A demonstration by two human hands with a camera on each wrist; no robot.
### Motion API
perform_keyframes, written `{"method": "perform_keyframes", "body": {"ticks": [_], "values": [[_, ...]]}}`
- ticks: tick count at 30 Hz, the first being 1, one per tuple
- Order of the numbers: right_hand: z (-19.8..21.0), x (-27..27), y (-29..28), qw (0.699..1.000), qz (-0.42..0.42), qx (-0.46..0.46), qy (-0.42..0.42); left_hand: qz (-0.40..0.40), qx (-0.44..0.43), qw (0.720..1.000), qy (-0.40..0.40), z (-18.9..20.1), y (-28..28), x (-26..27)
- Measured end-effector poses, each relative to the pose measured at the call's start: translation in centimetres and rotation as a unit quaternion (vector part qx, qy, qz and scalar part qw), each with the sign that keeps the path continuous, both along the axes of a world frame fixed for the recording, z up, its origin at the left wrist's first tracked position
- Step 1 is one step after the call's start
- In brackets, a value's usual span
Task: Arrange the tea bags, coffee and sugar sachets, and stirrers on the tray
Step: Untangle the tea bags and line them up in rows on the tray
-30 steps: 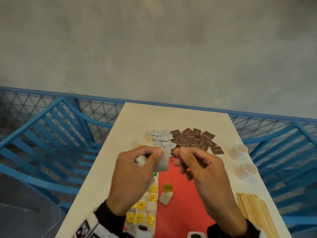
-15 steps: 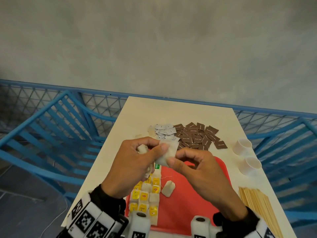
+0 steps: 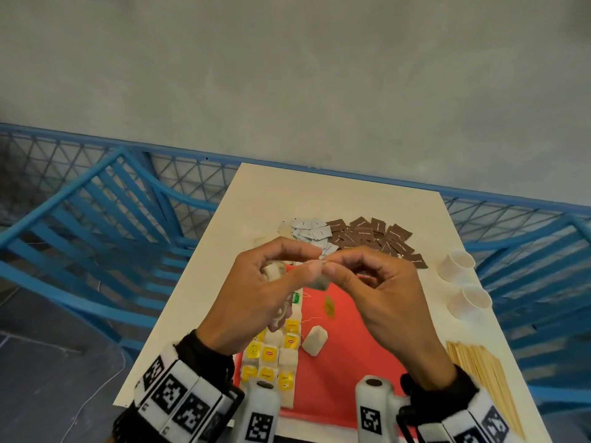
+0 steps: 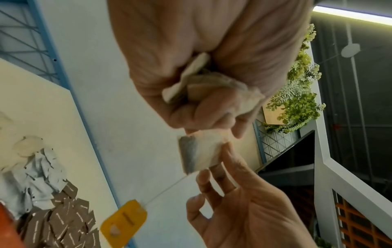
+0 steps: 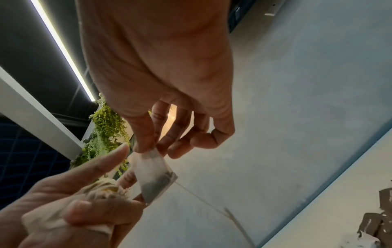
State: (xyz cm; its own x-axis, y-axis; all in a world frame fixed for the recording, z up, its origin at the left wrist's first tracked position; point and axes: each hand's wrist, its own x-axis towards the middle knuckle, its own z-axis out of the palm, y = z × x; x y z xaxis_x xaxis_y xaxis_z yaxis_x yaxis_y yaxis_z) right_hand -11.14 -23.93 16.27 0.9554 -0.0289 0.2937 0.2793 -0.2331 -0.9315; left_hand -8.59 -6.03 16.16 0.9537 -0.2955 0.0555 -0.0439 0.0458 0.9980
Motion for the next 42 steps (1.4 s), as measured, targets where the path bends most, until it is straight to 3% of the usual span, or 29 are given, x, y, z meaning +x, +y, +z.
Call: {"method": "perform_keyframes", "body": {"ticks": [3,6,25,32,37,42], "values": [[-0.2,0.4,0.2,1.0,-0.008,-0.006,-0.003,0.037,-0.019,0.999,0.022,-0.8,-0.2,0.5],[-0.1,0.9,0.2,1.0,-0.008,0.001,0.0,0.024,-0.053,0.998,0.033,-0.8,-0.1,0.7],[-4.4,3.9,3.3,0.997,0.024,0.014,0.067,0.084,-0.055,0.994,0.048,-6.2,2.2,2.3],[-7.9,4.1,4.4,0.99,0.023,0.023,0.139,0.09,-0.015,0.99,0.106,-10.0,3.2,1.7],[-10.6,4.7,5.1,0.977,0.033,0.008,0.209,0.135,-0.056,0.966,0.213,-12.2,3.3,2.8],[-14.7,9.8,4.3,0.961,-0.005,-0.025,0.275,0.179,-0.058,0.949,0.253,-14.2,3.6,4.7]]}}
